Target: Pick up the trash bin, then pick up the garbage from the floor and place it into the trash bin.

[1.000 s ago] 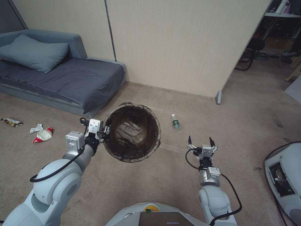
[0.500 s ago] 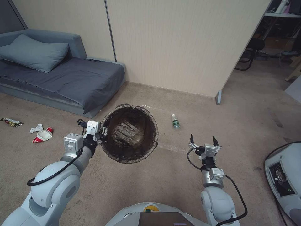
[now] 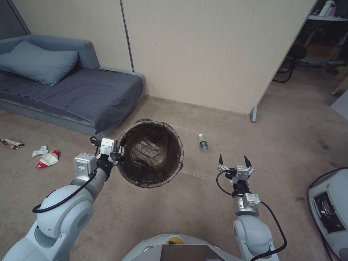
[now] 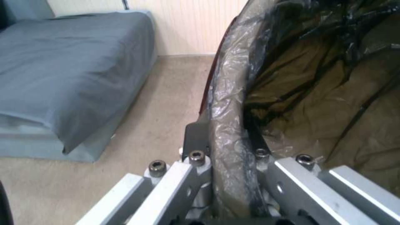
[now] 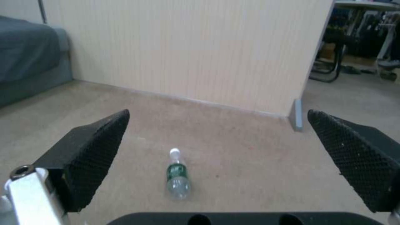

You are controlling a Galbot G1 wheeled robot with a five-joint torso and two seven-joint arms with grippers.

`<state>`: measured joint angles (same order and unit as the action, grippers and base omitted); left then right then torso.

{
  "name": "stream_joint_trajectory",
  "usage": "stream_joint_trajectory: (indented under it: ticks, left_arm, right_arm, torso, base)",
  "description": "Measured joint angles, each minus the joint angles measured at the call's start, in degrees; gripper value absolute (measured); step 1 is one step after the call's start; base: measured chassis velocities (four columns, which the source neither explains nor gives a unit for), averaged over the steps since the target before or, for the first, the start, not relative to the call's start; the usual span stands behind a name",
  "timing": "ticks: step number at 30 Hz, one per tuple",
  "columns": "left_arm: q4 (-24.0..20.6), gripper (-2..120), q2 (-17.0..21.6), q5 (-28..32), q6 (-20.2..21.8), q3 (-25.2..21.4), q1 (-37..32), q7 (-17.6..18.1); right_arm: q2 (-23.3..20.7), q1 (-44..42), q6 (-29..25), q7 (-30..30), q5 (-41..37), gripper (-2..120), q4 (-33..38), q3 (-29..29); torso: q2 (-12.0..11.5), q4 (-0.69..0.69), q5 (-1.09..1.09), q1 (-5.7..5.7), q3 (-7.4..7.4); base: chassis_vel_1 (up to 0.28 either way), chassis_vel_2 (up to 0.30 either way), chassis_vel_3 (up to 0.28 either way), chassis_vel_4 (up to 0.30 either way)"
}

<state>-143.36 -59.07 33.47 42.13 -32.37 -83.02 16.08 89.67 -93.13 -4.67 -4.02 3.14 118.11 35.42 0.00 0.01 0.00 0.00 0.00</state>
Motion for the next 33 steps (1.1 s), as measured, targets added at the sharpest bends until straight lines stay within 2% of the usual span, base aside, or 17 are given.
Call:
stream_joint_trajectory:
  ticks: [11,19,22,23,26,27,29,30,33]
  left_arm:
    - [0.06,4,-0.36,-0.32,0.00,-0.04,0.27,0.00]
    - [0.38,4,-0.44,-0.74,0.00,-0.04,0.55,-0.13]
    - [0.58,4,-0.47,-0.83,0.00,0.01,0.70,-0.14]
    - [0.74,4,-0.53,-0.83,0.00,0.02,0.80,-0.17]
    - [0.92,4,-0.55,-0.84,-0.01,0.01,0.85,-0.16]
    - [1.08,4,-0.55,-0.86,0.00,0.02,0.88,-0.15]
    - [1.34,4,-0.61,-0.90,0.00,0.05,0.98,-0.13]
    - [1.34,4,-0.61,-0.90,0.00,0.05,0.98,-0.13]
    - [1.64,4,-0.92,-1.08,0.00,0.26,1.08,-0.10]
  right_arm:
    - [0.02,0.25,-0.02,0.03,-0.12,100,-0.79,0.05]
    - [0.03,0.40,-0.32,0.13,-0.02,100,-1.29,0.10]
    - [0.04,0.52,-1.42,-0.27,0.86,100,-1.69,-0.04]
    - [0.03,0.67,-2.65,-1.01,1.89,100,-2.02,-0.18]
    - [-0.33,0.82,-5.26,-2.47,4.06,100,-2.40,-0.38]
    - [-0.80,0.76,-5.24,-3.63,4.23,100,-2.12,-0.50]
    - [-1.83,0.86,-1.72,-5.32,1.69,100,-0.40,-0.92]
    - [-1.83,0.86,-1.72,-5.32,1.69,100,-0.40,-0.92]
    - [-4.00,1.66,7.92,-7.00,-2.40,100,2.28,-1.24]
  torso:
    - [0.00,-0.02,0.01,0.00,0.00]
    - [0.00,-0.03,-0.02,0.00,0.01]
    - [0.00,0.01,0.02,0.00,0.01]
    - [-0.01,-0.03,-0.03,0.01,0.02]
    - [-0.01,0.02,0.05,0.02,0.03]
    - [-0.01,-0.01,-0.01,0.02,0.03]
    - [-0.01,-0.03,0.00,0.02,0.02]
    - [-0.01,-0.03,0.00,0.02,0.02]
    - [0.00,-0.01,-0.01,0.00,0.00]
  base:
    - [-0.236,0.243,0.246,-0.248]
    - [-0.337,0.336,0.328,-0.342]
    - [-0.357,0.365,0.367,-0.358]
    - [-0.336,0.321,0.286,-0.294]
    - [-0.257,0.271,0.256,-0.200]
    - [-0.168,0.210,0.073,-0.093]
    - [-0.085,0.048,0.024,-0.070]
    - [-0.085,-0.011,-0.025,-0.048]
    - [0.031,-0.034,-0.045,0.021]
